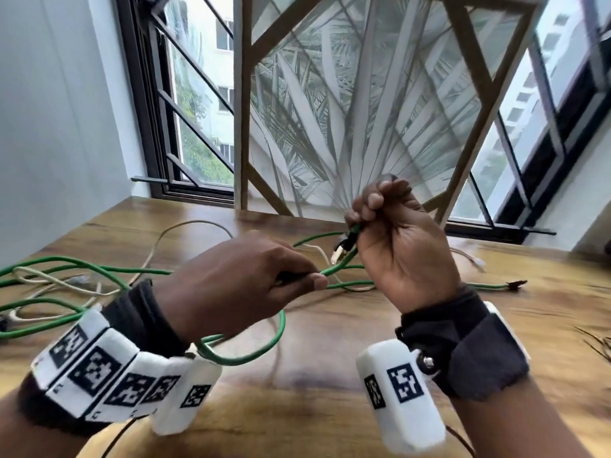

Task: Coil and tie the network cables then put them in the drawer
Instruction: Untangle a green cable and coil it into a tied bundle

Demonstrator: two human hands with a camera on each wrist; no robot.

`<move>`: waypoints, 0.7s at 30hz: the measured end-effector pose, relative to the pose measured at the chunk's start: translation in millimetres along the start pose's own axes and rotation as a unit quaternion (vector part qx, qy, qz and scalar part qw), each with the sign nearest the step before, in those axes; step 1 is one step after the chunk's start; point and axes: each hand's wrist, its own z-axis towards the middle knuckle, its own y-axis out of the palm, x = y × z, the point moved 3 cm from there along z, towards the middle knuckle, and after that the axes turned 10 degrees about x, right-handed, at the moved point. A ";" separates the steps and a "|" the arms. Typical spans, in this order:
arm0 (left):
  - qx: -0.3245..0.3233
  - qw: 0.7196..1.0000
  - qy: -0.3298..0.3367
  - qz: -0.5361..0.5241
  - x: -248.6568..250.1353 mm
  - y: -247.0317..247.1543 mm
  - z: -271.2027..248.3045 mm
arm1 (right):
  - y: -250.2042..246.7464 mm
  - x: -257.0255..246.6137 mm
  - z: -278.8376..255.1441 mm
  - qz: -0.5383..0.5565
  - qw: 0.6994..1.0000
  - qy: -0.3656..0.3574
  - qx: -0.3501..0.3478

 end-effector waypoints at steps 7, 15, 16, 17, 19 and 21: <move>0.042 0.996 0.028 0.069 8.3 -12.6 -2.6 | -1.5 7.9 -8.8 -0.173 0.984 -0.043 -0.017; 0.126 0.985 -0.080 0.087 -8.8 -28.3 -1.2 | 6.1 7.8 -15.9 -0.386 0.907 -0.154 -0.065; 0.139 0.983 -0.074 0.094 -6.5 -31.0 -0.8 | 6.3 8.3 -16.2 -0.394 0.903 -0.158 -0.067; 0.153 0.981 -0.067 0.098 -4.2 -33.5 -0.3 | 6.8 8.8 -16.7 -0.403 0.898 -0.162 -0.071; 0.182 0.977 -0.064 0.090 -3.0 -36.6 0.1 | 8.0 9.3 -17.8 -0.427 0.885 -0.168 -0.079; 0.204 0.973 -0.087 0.059 -6.8 -37.8 0.1 | 8.0 9.7 -18.7 -0.466 0.862 -0.181 -0.081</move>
